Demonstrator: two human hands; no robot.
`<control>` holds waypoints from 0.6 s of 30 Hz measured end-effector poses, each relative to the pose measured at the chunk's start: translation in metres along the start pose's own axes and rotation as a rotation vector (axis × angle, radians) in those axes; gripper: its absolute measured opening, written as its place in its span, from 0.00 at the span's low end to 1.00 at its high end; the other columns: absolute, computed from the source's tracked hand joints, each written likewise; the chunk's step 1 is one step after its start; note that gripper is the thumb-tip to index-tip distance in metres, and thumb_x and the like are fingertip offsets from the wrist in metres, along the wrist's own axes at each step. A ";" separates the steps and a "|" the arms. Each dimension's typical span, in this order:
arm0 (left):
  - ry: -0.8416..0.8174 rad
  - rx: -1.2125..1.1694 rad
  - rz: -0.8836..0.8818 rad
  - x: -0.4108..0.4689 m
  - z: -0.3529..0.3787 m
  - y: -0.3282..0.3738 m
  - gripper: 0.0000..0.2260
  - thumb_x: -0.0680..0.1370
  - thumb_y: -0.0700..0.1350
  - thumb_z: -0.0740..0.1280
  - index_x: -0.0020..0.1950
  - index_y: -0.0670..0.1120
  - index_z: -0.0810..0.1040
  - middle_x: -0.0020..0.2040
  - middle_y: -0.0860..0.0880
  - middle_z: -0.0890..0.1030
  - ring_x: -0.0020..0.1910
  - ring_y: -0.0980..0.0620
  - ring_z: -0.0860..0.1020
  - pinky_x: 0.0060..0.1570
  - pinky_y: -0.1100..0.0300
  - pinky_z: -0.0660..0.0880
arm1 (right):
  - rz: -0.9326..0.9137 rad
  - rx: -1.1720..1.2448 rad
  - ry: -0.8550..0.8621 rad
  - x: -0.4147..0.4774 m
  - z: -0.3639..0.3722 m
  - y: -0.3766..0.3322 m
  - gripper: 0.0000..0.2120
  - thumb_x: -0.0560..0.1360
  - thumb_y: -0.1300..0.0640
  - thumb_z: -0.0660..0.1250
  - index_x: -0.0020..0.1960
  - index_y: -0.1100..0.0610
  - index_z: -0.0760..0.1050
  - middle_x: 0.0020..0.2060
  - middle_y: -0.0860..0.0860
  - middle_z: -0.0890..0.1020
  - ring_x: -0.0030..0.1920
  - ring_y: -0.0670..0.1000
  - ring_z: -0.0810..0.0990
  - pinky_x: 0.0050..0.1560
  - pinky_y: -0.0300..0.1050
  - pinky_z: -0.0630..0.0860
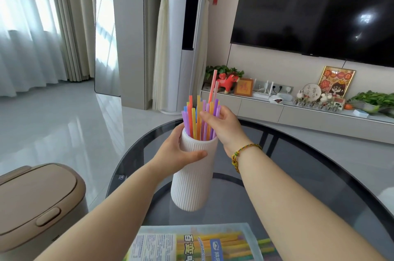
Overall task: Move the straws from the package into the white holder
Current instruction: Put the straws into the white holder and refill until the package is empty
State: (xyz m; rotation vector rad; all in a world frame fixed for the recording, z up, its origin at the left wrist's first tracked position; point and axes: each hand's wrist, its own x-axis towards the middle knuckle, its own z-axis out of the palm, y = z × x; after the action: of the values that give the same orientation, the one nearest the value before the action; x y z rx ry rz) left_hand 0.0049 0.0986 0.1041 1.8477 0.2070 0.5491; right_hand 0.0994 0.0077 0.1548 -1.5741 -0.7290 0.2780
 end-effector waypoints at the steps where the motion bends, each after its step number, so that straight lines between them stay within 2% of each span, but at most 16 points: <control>1: 0.001 0.005 -0.003 -0.001 0.000 0.000 0.28 0.67 0.46 0.73 0.60 0.59 0.62 0.51 0.62 0.73 0.54 0.57 0.73 0.47 0.67 0.70 | 0.004 0.001 0.002 -0.002 -0.001 0.000 0.15 0.72 0.53 0.67 0.55 0.57 0.72 0.44 0.47 0.79 0.44 0.45 0.78 0.39 0.35 0.73; 4: 0.036 0.046 -0.015 -0.009 0.000 -0.001 0.31 0.67 0.48 0.73 0.65 0.58 0.60 0.56 0.61 0.71 0.59 0.56 0.68 0.58 0.56 0.67 | 0.014 -0.006 -0.003 -0.009 -0.009 0.000 0.17 0.71 0.53 0.68 0.57 0.55 0.69 0.50 0.47 0.77 0.47 0.44 0.76 0.40 0.33 0.71; 8: 0.066 0.076 -0.049 -0.026 0.000 0.004 0.34 0.68 0.49 0.72 0.68 0.56 0.58 0.66 0.53 0.67 0.66 0.52 0.65 0.65 0.48 0.63 | 0.038 -0.028 0.013 -0.023 -0.020 -0.003 0.23 0.71 0.52 0.67 0.63 0.57 0.66 0.49 0.47 0.75 0.52 0.47 0.74 0.51 0.42 0.70; 12: 0.082 0.088 -0.069 -0.038 0.005 0.014 0.36 0.67 0.48 0.72 0.70 0.53 0.56 0.70 0.48 0.65 0.67 0.49 0.64 0.65 0.46 0.63 | 0.021 -0.048 0.028 -0.036 -0.023 -0.013 0.24 0.73 0.52 0.65 0.66 0.59 0.65 0.52 0.49 0.75 0.55 0.49 0.74 0.53 0.43 0.68; 16: 0.146 0.079 -0.098 -0.029 0.013 0.020 0.46 0.66 0.48 0.74 0.72 0.50 0.44 0.71 0.46 0.62 0.70 0.47 0.61 0.66 0.46 0.62 | 0.019 -0.059 0.020 -0.042 -0.021 -0.021 0.23 0.74 0.51 0.63 0.66 0.59 0.65 0.58 0.53 0.76 0.57 0.50 0.74 0.54 0.43 0.67; 18: 0.161 0.043 -0.117 -0.020 0.016 0.022 0.49 0.65 0.47 0.75 0.72 0.50 0.42 0.70 0.46 0.64 0.70 0.46 0.62 0.66 0.47 0.62 | -0.011 -0.091 0.019 -0.039 -0.022 -0.026 0.22 0.75 0.52 0.61 0.66 0.59 0.64 0.62 0.54 0.75 0.57 0.48 0.73 0.55 0.43 0.67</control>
State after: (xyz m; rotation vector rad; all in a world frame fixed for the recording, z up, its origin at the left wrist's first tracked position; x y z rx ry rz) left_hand -0.0084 0.0696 0.1147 1.8208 0.4353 0.6164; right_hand 0.0745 -0.0339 0.1739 -1.6563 -0.7446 0.2240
